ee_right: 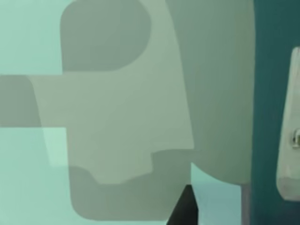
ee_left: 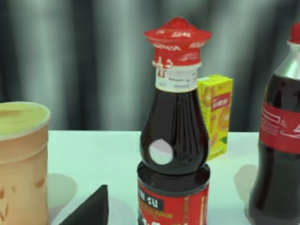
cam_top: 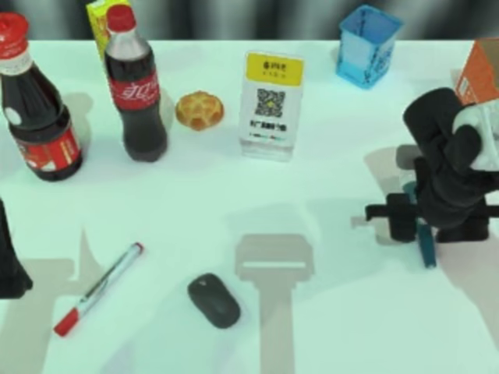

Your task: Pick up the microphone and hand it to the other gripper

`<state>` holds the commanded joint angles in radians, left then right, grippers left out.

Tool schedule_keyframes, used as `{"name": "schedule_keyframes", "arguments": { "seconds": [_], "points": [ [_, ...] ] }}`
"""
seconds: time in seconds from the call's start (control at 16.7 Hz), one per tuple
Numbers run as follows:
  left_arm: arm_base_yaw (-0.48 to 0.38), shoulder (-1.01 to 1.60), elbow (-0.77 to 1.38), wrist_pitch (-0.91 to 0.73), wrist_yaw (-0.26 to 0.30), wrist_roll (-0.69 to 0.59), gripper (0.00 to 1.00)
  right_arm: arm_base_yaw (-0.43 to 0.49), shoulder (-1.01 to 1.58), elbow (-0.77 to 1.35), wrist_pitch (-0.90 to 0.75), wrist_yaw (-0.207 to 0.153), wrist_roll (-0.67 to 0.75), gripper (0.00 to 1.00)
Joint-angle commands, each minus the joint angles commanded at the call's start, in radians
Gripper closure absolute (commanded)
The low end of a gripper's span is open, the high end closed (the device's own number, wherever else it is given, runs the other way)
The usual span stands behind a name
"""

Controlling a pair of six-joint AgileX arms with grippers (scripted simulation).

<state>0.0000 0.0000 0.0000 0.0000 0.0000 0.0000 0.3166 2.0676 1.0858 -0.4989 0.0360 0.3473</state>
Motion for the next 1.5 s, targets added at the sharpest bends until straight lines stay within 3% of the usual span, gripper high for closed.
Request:
{"name": "schedule_keyframes", "arguments": {
  "seconds": [0.18, 0.42, 0.66, 1.2, 1.38, 1.5],
  "points": [
    [0.000, 0.000, 0.000, 0.000, 0.000, 0.000, 0.00, 0.002, -0.067, 0.025, -0.033, 0.017, -0.010, 1.00],
    [0.000, 0.000, 0.000, 0.000, 0.000, 0.000, 0.00, 0.004, -0.092, 0.003, 0.071, -0.027, -0.038, 1.00],
    [0.000, 0.000, 0.000, 0.000, 0.000, 0.000, 0.00, 0.002, -0.137, -0.061, 0.342, -0.125, -0.093, 1.00],
    [0.000, 0.000, 0.000, 0.000, 0.000, 0.000, 0.00, -0.011, -0.333, -0.301, 1.189, -0.407, -0.260, 1.00],
    [0.000, 0.000, 0.000, 0.000, 0.000, 0.000, 0.00, -0.014, -0.405, -0.349, 1.349, -0.472, -0.306, 1.00],
    [0.000, 0.000, 0.000, 0.000, 0.000, 0.000, 0.00, -0.015, -0.435, -0.365, 1.402, -0.497, -0.325, 1.00]
  ]
}}
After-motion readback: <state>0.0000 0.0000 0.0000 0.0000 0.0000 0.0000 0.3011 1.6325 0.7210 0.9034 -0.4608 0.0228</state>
